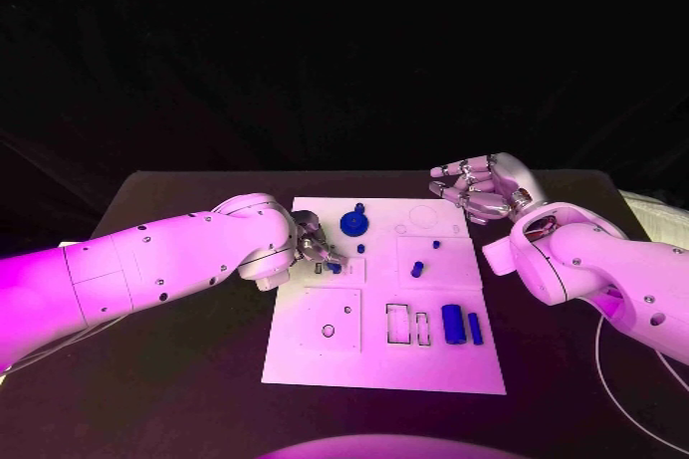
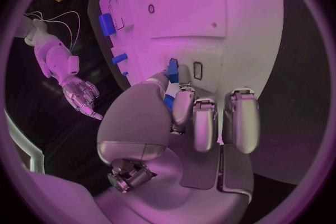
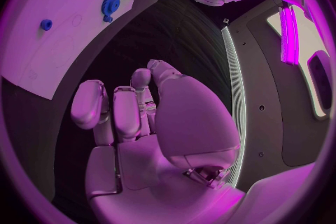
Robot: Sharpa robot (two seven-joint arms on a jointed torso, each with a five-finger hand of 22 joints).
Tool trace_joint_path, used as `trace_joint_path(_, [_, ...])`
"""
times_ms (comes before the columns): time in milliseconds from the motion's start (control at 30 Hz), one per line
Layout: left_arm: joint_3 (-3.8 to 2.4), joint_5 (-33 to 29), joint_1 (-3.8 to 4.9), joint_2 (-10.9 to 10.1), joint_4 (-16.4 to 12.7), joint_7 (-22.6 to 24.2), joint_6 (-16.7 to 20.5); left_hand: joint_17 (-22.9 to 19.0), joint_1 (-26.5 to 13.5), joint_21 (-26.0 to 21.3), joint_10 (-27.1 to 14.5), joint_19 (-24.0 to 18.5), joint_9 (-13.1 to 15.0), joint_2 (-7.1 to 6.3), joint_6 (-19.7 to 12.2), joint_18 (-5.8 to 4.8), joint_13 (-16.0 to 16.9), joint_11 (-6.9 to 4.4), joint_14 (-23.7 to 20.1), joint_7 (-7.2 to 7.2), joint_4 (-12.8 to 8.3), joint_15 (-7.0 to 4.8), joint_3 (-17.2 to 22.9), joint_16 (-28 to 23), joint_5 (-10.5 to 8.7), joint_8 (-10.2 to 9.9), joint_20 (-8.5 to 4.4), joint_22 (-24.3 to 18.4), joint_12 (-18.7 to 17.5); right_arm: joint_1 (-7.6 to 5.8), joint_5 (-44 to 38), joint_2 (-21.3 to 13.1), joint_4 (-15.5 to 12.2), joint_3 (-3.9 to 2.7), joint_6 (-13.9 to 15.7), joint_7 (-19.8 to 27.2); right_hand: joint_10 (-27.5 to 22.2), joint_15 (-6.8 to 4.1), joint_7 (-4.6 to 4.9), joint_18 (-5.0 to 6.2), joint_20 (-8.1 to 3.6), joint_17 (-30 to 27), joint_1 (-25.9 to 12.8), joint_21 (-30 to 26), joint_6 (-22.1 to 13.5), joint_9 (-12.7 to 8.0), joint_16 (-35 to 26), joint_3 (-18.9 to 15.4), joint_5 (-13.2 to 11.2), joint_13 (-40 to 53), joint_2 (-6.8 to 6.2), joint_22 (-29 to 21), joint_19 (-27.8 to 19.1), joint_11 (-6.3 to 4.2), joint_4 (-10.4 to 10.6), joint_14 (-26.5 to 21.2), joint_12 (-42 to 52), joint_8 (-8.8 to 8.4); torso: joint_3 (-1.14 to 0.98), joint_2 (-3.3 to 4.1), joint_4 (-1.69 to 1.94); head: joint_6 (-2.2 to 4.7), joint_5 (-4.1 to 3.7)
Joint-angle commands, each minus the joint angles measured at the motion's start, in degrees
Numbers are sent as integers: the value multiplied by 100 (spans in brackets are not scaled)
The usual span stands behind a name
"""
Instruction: Assemble the parts on the task board
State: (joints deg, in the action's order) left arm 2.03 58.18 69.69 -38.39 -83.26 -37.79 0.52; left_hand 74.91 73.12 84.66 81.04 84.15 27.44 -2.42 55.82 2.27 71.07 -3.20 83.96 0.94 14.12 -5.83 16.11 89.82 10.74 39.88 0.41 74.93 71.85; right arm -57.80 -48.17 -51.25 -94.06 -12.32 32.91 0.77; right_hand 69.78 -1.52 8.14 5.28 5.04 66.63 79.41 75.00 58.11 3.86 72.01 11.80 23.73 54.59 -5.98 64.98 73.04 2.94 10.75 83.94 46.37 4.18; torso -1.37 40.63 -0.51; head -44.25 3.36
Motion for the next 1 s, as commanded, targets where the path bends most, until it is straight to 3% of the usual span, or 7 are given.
trace_joint_path(33, [12,-121,-13,-9,0,12,-7,1509,123,-43,-34,290,-11,-101,-67,-59,-40,15,604,-15,-499,-14,836,18,10,10,-15,965,-41,11,-21,8,3,2,-70,33,-24,30,16,41,6,1,-56,-27,-43,4,-29,40,-3,-5,-9,-7,-25,7,2,114,-14,0,1,2,3,-3,4])
trace_joint_path(100, [13,-150,-14,-14,-5,13,-6,1509,-94,-50,-25,291,-6,-323,-73,-57,-58,20,604,4,-565,-1,1385,18,-14,78,4,968,-50,14,-21,9,4,2,-72,33,-24,30,16,41,6,1,-56,-27,-43,4,-29,40,-3,-5,-9,-7,-25,7,2,114,-14,0,1,4,4,2,3])
trace_joint_path(367, [13,-190,-14,-41,-39,35,40,1509,-217,-74,-29,281,2,-451,-94,-52,-84,24,604,-8,-680,3,1665,18,-30,134,12,954,-69,25,-18,10,7,4,-80,35,-22,30,16,41,7,2,-57,-27,-42,4,-29,45,2,-3,-3,-5,-24,7,3,114,-9,1,0,2,-1,-2,4])
trace_joint_path(600, [14,-173,-21,-113,-165,193,459,1509,-208,-60,-34,290,5,-453,-99,-57,-103,25,604,-4,-737,5,1762,18,-33,154,13,970,-86,33,-2,9,11,4,-82,44,-24,30,17,40,7,7,-58,-26,-42,4,-25,47,3,-7,-1,-3,-22,8,5,116,-13,2,-4,-1,9,-19,13])
trace_joint_path(1000, [22,-17,-76,-326,-479,707,1634,1509,-214,-14,-18,314,9,-471,-103,-70,-97,28,604,0,-776,8,1817,18,-102,175,12,1013,-73,41,18,-9,14,5,-83,57,-21,32,20,41,7,3,-84,-31,-41,5,-30,48,7,-7,9,-7,-24,12,23,115,-5,3,-4,-6,11,-23,33])
